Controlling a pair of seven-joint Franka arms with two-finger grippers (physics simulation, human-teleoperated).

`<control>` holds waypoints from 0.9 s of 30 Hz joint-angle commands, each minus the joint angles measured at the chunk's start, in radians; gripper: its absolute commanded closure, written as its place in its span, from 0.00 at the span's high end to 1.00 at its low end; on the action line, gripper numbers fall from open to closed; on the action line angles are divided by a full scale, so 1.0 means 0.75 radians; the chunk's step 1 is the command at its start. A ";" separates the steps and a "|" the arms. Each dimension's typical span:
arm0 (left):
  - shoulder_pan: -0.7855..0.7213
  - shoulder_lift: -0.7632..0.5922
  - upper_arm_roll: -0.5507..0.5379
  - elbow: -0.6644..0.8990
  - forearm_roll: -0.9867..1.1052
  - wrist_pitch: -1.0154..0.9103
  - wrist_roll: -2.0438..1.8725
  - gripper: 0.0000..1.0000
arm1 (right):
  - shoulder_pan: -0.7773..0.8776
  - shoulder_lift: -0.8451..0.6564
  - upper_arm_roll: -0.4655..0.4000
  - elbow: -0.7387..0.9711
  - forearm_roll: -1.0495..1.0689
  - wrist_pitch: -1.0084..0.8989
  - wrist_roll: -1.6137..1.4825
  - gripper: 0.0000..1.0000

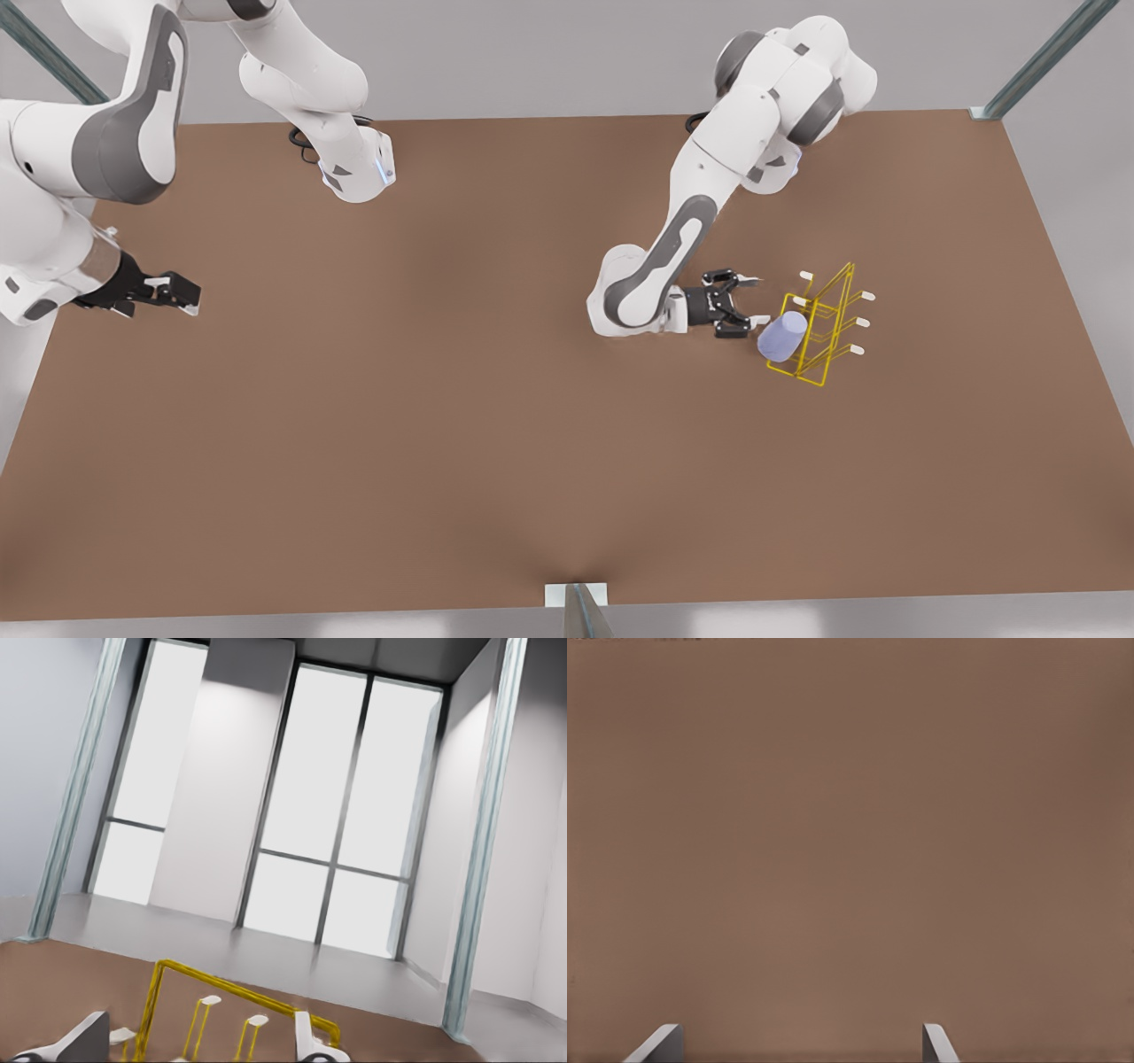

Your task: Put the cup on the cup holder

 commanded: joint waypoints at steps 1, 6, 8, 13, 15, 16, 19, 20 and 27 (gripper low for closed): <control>-0.013 -0.040 -0.122 0.213 -0.204 -0.027 0.180 1.00 | 0.000 0.002 0.001 0.000 0.008 -0.009 0.026 1.00; 0.085 -0.081 -0.224 0.688 -0.596 0.133 0.785 1.00 | 0.008 0.008 0.001 0.020 -0.005 0.020 0.022 1.00; 0.403 -0.138 -0.483 0.667 -0.615 0.261 1.216 1.00 | 0.020 0.010 0.001 0.020 -0.001 0.024 0.022 1.00; 0.733 -0.349 -0.304 0.608 -0.928 0.440 2.885 1.00 | 0.053 0.024 0.062 0.018 -0.001 0.077 0.026 1.00; 0.725 -0.392 -0.085 0.602 -1.165 0.454 3.509 1.00 | 0.053 0.024 0.086 0.018 -0.007 0.079 0.026 1.00; 0.721 -0.437 -0.016 0.600 -1.188 0.450 3.757 1.00 | 0.051 0.026 0.086 0.018 -0.007 0.079 0.026 1.00; 0.778 -0.654 0.077 0.371 -1.321 0.607 3.751 1.00 | 0.053 0.026 0.086 0.018 -0.007 0.079 0.026 1.00; 0.770 -0.693 0.069 0.307 -1.274 0.648 3.747 1.00 | 0.051 0.026 0.086 0.018 -0.007 0.079 0.026 1.00; 0.754 -0.664 0.062 0.334 -1.247 0.644 3.749 1.00 | 0.036 0.047 0.084 0.016 0.008 0.095 0.034 1.00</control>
